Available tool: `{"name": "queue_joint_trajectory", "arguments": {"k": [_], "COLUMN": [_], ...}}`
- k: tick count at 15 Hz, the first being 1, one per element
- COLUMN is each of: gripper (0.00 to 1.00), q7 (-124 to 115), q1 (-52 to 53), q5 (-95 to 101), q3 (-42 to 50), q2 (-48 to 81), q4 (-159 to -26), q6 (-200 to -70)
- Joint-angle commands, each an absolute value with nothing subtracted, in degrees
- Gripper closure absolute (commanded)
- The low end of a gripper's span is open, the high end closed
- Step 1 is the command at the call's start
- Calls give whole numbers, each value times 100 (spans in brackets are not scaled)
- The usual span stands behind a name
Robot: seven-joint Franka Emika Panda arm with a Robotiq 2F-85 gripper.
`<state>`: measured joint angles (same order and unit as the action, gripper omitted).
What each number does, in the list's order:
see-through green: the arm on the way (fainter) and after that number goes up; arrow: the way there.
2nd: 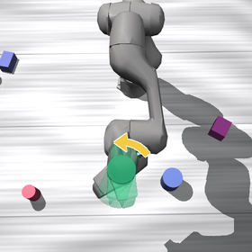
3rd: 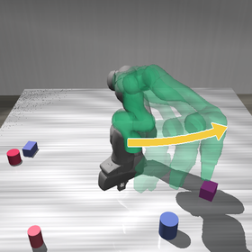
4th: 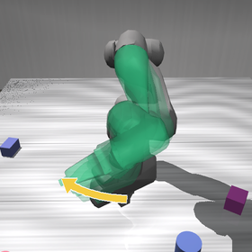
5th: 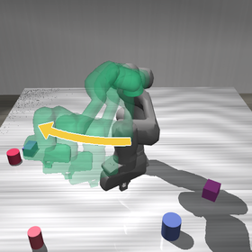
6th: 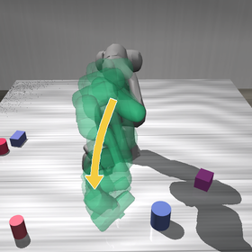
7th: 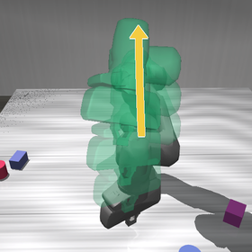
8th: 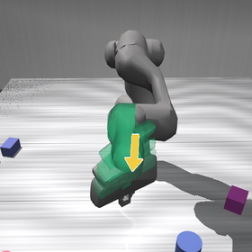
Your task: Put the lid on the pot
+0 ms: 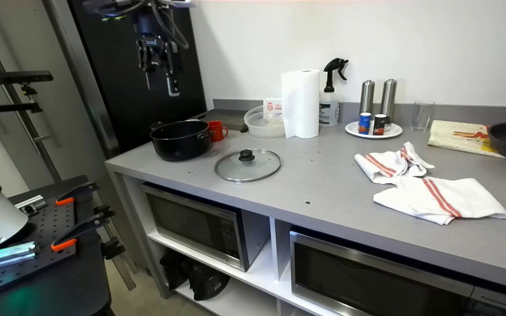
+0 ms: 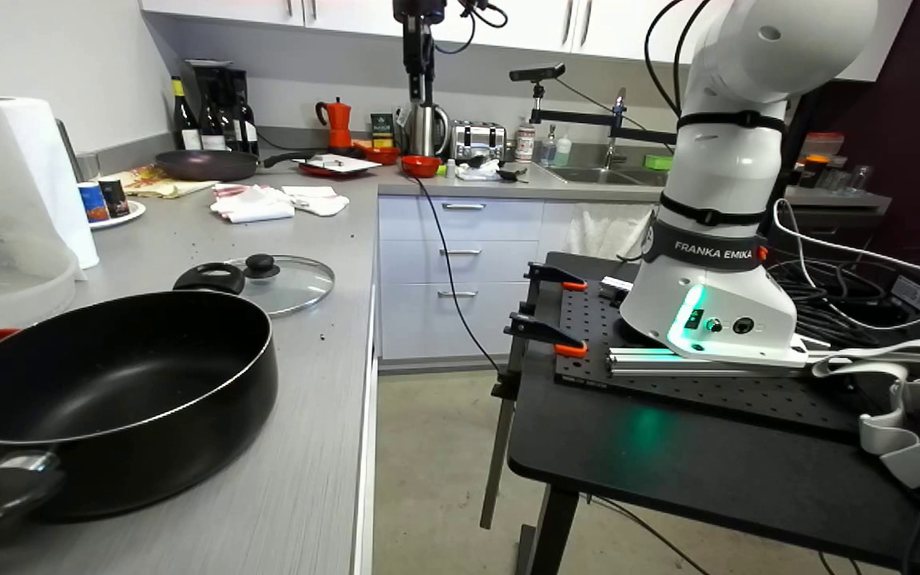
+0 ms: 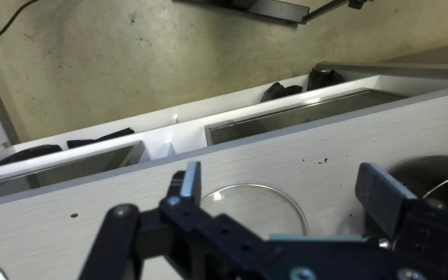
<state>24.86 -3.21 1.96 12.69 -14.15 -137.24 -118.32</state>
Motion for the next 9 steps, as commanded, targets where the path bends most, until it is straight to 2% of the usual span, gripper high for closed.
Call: {"name": "queue_joint_trajectory", "arguments": {"k": [1, 9], "gripper": [0, 0], "q7": [2322, 2114], "q1": [-280, -375], "q5": [131, 3], "q3": [1011, 527], "q2": [-459, 1348], "q4": [-12917, -11131], "q6": [-11836, -11862]}}
